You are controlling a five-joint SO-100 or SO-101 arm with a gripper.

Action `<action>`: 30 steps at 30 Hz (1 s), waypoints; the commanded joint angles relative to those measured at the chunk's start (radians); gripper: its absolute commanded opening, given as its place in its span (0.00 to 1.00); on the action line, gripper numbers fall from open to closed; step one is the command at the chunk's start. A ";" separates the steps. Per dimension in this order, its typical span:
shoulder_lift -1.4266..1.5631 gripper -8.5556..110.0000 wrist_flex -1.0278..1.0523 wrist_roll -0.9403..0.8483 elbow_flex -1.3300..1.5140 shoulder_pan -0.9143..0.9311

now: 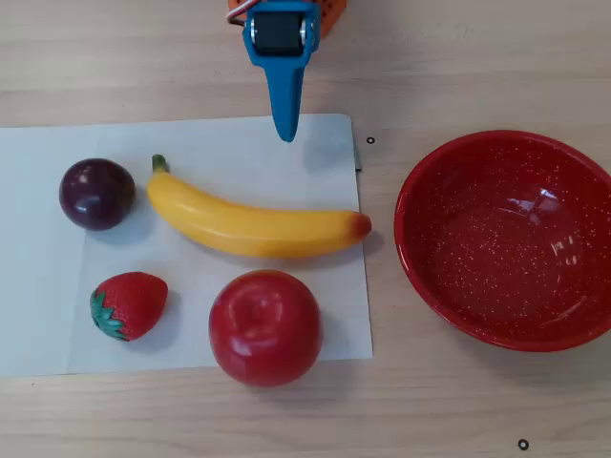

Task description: Grasp the banana and put it in the red bowl

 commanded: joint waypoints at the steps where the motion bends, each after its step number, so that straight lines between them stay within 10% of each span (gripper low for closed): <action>1: 0.011 0.08 0.000 -0.005 0.015 -0.015; 30: -0.100 0.08 0.029 0.034 -0.087 -0.026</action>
